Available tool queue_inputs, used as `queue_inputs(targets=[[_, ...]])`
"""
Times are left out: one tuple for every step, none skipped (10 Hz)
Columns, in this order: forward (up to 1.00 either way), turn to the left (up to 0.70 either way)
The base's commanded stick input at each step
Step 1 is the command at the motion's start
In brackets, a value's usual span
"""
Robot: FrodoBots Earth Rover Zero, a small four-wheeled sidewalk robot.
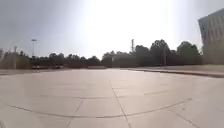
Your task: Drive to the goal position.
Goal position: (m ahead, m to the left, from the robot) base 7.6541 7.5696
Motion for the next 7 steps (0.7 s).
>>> queue_inputs(targets=[[0.70,0.00],[0.70,0.00],[0.70,0.00],[0.70,0.00],[0.70,0.00],[0.70,0.00],[0.70,0.00]])
